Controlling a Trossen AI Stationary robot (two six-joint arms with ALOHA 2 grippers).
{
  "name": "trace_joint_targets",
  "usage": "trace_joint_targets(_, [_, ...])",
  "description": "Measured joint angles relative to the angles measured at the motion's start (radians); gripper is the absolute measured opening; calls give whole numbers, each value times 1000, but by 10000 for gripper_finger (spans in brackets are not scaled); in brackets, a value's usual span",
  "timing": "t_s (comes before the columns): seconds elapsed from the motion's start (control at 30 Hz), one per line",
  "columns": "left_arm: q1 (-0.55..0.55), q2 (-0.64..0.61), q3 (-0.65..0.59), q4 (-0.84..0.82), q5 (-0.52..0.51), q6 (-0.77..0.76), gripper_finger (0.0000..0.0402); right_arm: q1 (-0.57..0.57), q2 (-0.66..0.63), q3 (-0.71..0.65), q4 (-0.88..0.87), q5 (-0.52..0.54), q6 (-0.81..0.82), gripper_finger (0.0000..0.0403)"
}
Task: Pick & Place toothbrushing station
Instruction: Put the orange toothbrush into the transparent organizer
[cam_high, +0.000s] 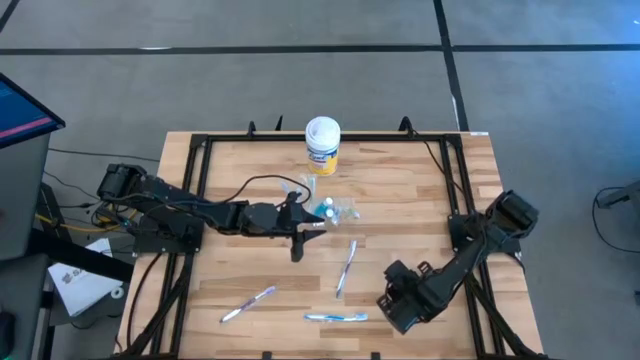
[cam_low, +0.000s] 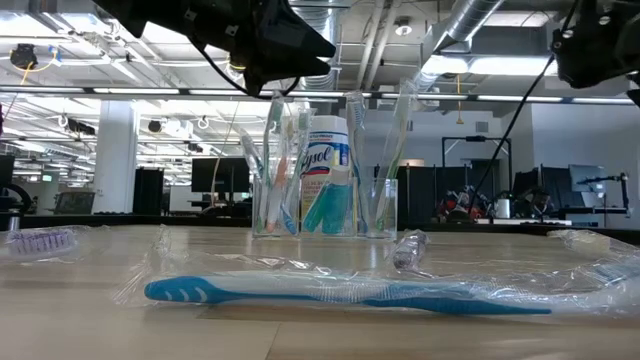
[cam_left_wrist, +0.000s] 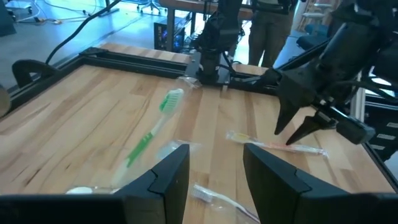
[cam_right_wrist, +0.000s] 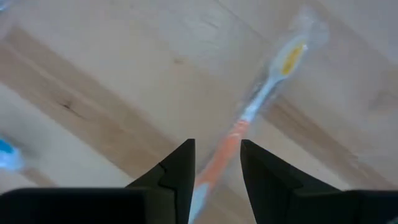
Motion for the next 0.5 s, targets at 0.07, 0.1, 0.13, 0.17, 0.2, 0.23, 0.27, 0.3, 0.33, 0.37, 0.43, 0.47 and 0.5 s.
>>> trace_joint_targets(0.07, [-6,0,0,0,0,-1,144,10,11,0,12,1,6,118])
trace_joint_targets(0.1, [-9,0,0,0,0,-1,144,12,14,0,19,6,12,118])
trace_joint_targets(0.13, [-11,0,0,2,0,-1,144,12,13,0,19,9,16,118])
trace_joint_targets(0.17, [-11,0,0,3,0,-1,144,12,12,0,19,12,17,118])
trace_joint_targets(0.2, [-11,0,0,3,0,-1,144,12,12,0,25,16,19,118])
trace_joint_targets(0.23, [-11,0,0,4,0,-7,144,11,12,0,30,22,19,118])
trace_joint_targets(0.27, [-11,0,0,7,0,-15,144,11,12,0,29,25,19,118])
trace_joint_targets(0.3, [-11,0,0,9,0,-18,144,10,12,0,28,26,19,118])
trace_joint_targets(0.33, [-11,0,0,8,0,-18,144,10,12,0,28,26,19,118])
trace_joint_targets(0.37, [-11,0,0,8,0,-19,144,11,12,-1,28,26,19,118])
trace_joint_targets(0.43, [-11,0,0,8,0,-19,144,11,12,-11,42,26,19,118])
trace_joint_targets(0.47, [-11,0,0,8,0,-19,144,11,12,-22,61,25,19,118])
trace_joint_targets(0.5, [-11,0,0,8,0,-19,144,11,12,-36,85,25,20,118])
